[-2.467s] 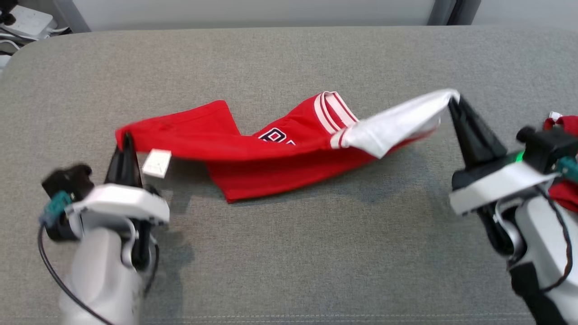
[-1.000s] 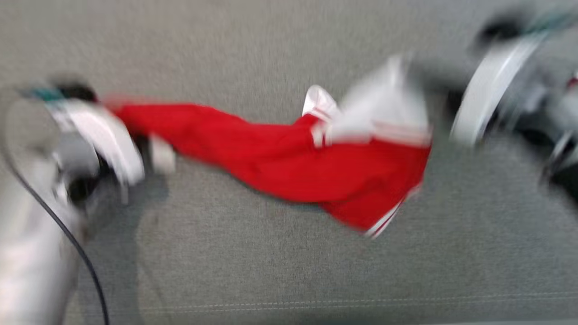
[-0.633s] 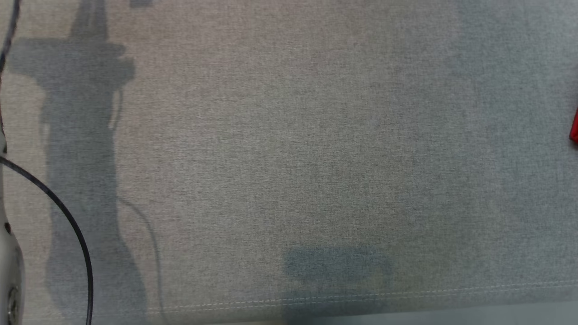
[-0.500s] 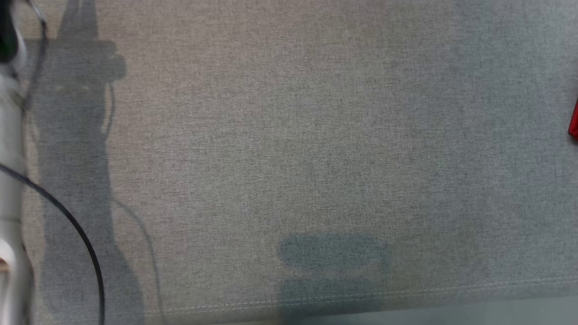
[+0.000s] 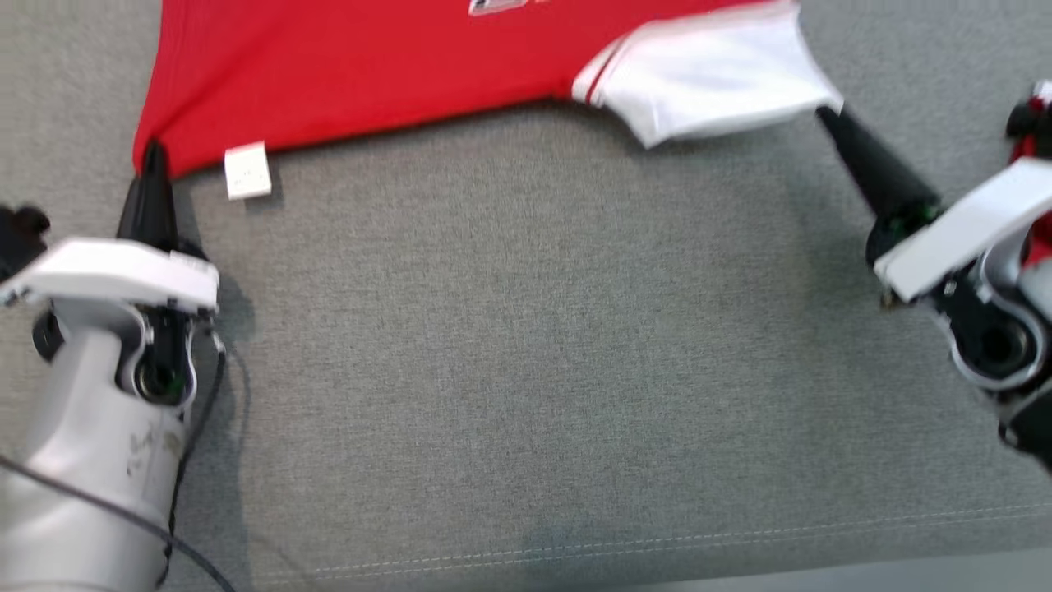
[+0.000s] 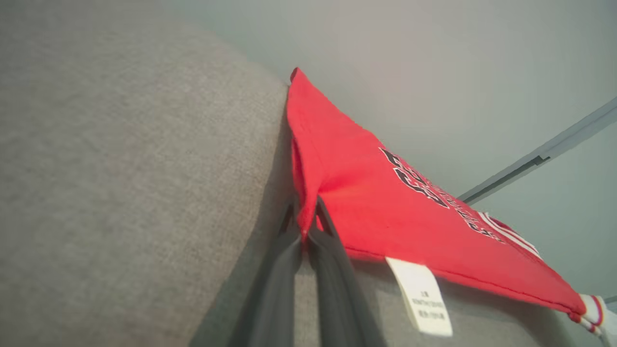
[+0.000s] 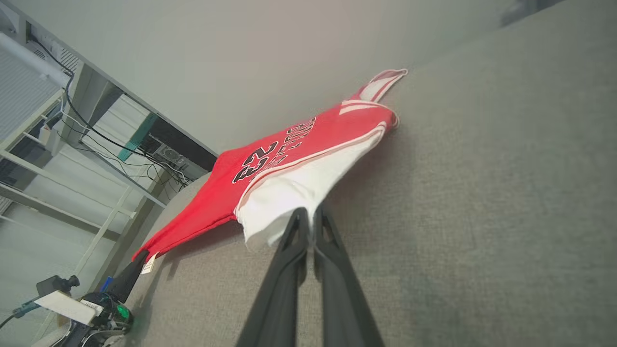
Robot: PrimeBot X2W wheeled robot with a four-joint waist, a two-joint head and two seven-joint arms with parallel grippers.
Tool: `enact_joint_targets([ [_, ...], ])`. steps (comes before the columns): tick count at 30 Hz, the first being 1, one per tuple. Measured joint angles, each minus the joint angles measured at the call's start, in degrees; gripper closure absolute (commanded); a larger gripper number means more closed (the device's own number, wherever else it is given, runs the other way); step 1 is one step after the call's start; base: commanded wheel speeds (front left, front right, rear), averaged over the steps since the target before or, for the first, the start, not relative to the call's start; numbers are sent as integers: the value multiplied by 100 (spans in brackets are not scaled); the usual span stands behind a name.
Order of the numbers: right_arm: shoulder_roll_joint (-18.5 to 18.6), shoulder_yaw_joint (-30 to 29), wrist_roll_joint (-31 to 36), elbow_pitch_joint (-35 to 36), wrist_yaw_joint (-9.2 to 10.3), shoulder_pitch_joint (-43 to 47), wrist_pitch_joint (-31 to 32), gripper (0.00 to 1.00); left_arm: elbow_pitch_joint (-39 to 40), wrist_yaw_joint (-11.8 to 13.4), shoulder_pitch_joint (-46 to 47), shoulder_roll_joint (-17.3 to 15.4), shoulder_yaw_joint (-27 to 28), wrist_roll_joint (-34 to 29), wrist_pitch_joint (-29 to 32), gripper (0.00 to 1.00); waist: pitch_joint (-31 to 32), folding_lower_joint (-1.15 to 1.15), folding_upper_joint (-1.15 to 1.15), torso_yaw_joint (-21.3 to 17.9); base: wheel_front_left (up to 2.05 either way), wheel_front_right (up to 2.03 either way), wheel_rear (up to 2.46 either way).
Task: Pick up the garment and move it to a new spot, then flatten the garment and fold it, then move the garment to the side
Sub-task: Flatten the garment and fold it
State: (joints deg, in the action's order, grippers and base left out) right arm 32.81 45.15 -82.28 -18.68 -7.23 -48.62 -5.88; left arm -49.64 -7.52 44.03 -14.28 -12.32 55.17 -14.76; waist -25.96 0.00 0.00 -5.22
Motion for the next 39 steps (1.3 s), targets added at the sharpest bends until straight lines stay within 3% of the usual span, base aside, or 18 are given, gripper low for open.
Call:
enact_joint_targets([
  [10, 113, 566, -606, 275, 0, 1189, 248, 100, -80, 2, -1465, 171, 299, -263, 4, 100, 979, 0, 0, -35, 0, 0, 0],
  [19, 113, 932, -850, 479, 0, 1883, 599, 100, -227, 2, -2112, 266, 572, -653, 5, 100, 1647, 0, 0, -108, 0, 0, 0],
  [39, 220, 1141, -1104, 754, 0, 2525, 1234, 100, -500, 2, -2488, 500, 1401, -1893, 10, 100, 1974, 0, 0, 19, 0, 0, 0],
])
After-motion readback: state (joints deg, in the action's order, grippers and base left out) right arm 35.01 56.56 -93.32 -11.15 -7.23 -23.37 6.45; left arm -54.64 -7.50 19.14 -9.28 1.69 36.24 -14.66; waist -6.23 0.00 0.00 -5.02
